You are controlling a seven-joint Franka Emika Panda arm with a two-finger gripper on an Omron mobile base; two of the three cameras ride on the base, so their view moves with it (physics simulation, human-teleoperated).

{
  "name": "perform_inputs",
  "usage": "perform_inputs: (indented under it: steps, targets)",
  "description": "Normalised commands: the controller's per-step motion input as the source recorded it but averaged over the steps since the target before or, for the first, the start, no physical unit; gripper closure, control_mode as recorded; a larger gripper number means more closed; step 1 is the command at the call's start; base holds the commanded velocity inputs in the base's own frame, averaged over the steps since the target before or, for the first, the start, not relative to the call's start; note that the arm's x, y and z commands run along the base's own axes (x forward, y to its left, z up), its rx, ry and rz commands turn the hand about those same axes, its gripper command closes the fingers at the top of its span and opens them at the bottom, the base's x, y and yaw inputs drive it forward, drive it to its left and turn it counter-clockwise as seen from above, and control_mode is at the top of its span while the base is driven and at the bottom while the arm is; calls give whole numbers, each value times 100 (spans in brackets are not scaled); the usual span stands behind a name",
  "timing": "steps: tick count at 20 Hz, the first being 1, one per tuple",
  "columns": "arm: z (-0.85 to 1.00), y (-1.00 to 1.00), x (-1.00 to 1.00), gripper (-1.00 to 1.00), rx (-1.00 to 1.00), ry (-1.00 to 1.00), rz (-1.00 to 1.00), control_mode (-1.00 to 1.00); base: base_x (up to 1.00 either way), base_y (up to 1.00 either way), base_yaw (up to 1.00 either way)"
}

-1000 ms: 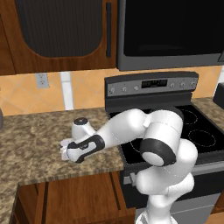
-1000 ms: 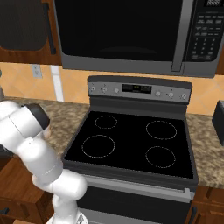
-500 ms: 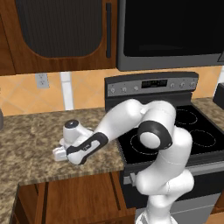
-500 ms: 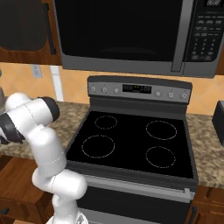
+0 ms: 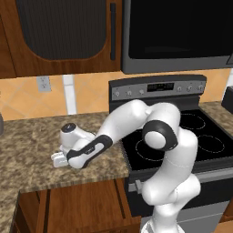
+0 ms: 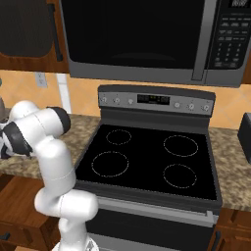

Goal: Pick the pizza cutter from the drawer and place it on the counter.

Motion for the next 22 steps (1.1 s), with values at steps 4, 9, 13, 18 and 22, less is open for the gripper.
perform_inputs:
  steps: [4,9,13,18,22]
  targets:
    - [0,0,0,-100,0,0,0,-100,0,0,0]
    - [0,0,0,-100,0,0,0,-100,0,0,0]
    - [71,-25,-6,-100,0,-13,0,-100,0,0,0]
    - [100,-79,-64,-100,0,-11,0,-100,0,0,0]
    - [97,-100,-62,-100,0,-1,-2,-100,0,0,0]
